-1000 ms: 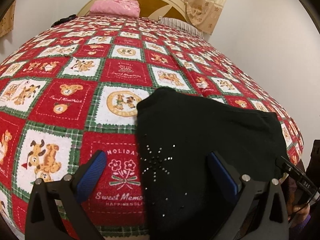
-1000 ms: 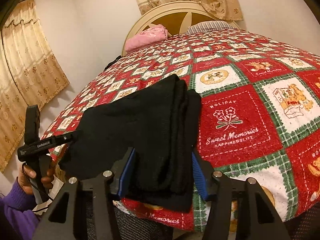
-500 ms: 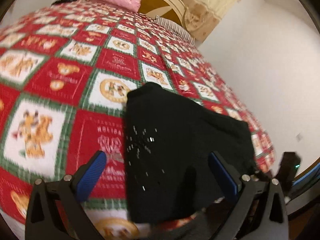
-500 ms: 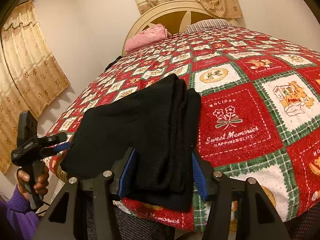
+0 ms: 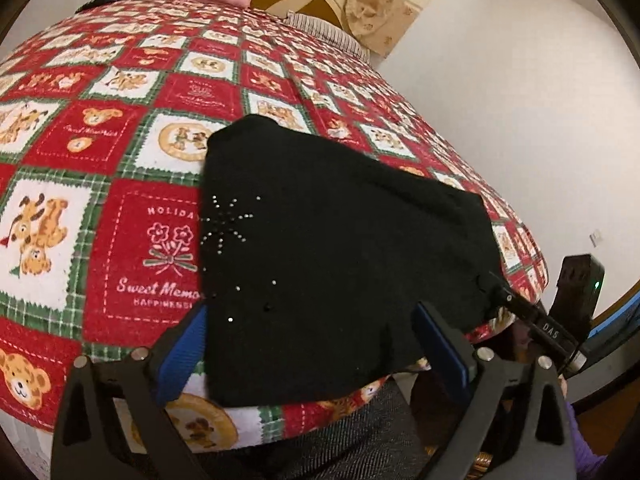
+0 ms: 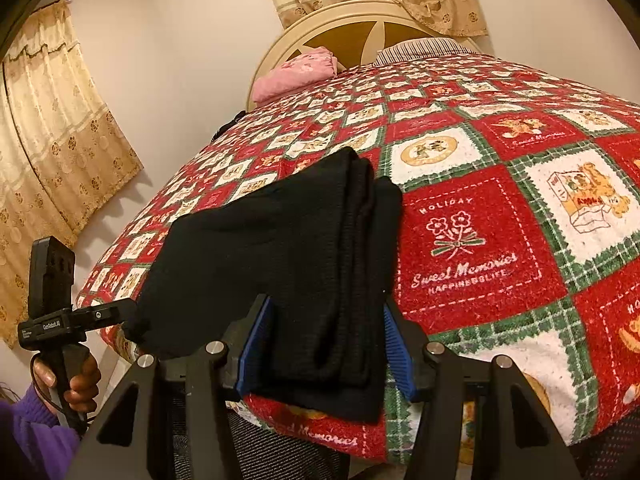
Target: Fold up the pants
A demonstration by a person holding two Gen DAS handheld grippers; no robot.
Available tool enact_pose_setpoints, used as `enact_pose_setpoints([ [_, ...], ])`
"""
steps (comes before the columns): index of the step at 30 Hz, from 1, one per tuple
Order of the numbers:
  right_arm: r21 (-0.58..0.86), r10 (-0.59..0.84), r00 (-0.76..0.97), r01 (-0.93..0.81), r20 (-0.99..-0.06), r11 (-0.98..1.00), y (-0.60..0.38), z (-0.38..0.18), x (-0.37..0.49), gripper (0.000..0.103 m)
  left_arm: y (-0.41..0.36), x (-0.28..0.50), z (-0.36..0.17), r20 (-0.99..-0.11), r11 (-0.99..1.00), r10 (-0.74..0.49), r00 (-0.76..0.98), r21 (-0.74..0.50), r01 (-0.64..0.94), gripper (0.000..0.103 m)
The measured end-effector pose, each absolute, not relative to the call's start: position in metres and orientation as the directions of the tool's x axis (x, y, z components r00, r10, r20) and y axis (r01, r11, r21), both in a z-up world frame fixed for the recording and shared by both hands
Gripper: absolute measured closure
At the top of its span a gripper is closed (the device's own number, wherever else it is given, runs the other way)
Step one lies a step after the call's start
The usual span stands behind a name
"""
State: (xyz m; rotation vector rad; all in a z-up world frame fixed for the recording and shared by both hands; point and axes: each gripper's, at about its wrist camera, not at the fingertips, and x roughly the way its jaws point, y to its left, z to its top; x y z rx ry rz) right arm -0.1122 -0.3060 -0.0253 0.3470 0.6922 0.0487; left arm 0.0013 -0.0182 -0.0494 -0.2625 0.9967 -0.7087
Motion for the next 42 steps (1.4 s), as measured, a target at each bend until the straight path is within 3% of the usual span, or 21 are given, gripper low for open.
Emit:
enact_pose_setpoints([
  [8, 0.328, 0.157, 0.772, 0.071, -0.616, 0.942, -0.306, -0.025, -0.112, 0.047, -0.017, 0.002, -0.049, -0.693, 0.765, -0.634, 0.343, -0.498, 0.409, 0.004],
  [12, 0.328, 0.156, 0.772, 0.072, -0.616, 0.942, -0.306, -0.024, -0.112, 0.047, -0.021, 0.001, -0.046, -0.715, 0.788, -0.601, 0.357, -0.455, 0.415, 0.009],
  [17, 0.367, 0.179, 0.773, 0.074, -0.609, 0.927, -0.311, -0.023, -0.112, 0.047, -0.018, 0.008, -0.043, -0.711, 0.792, -0.601, 0.365, -0.471, 0.387, 0.042],
  [19, 0.376, 0.183, 0.773, 0.076, -0.607, 0.924, -0.313, -0.023, -0.112, 0.047, -0.017, 0.009, -0.043, -0.709, 0.791, -0.604, 0.363, -0.481, 0.378, 0.047],
  [25, 0.357, 0.17, 0.769, 0.08, -0.616, 0.931, -0.309, -0.021, -0.111, 0.047, -0.027, 0.005, -0.039, -0.736, 0.826, -0.551, 0.393, -0.413, 0.383, 0.048],
  [29, 0.278, 0.124, 0.757, 0.08, -0.641, 0.957, -0.3, -0.017, -0.11, 0.052, -0.036, 0.0, -0.03, -0.741, 0.845, -0.509, 0.438, -0.334, 0.417, 0.065],
  [31, 0.263, 0.111, 0.755, 0.084, -0.646, 0.961, -0.298, -0.017, -0.11, 0.052, -0.043, -0.002, -0.027, -0.748, 0.857, -0.476, 0.463, -0.275, 0.437, 0.068],
  [36, 0.295, 0.13, 0.76, 0.085, -0.637, 0.952, -0.304, -0.02, -0.112, 0.052, -0.041, 0.003, -0.034, -0.753, 0.858, -0.479, 0.451, -0.293, 0.421, 0.068],
  [39, 0.328, 0.148, 0.768, 0.085, -0.624, 0.941, -0.308, -0.022, -0.113, 0.052, -0.039, 0.006, -0.037, -0.761, 0.863, -0.477, 0.44, -0.31, 0.399, 0.06],
  [42, 0.366, 0.172, 0.773, 0.084, -0.611, 0.927, -0.314, -0.024, -0.114, 0.052, -0.044, 0.007, -0.039, -0.775, 0.866, -0.472, 0.42, -0.316, 0.389, 0.042],
])
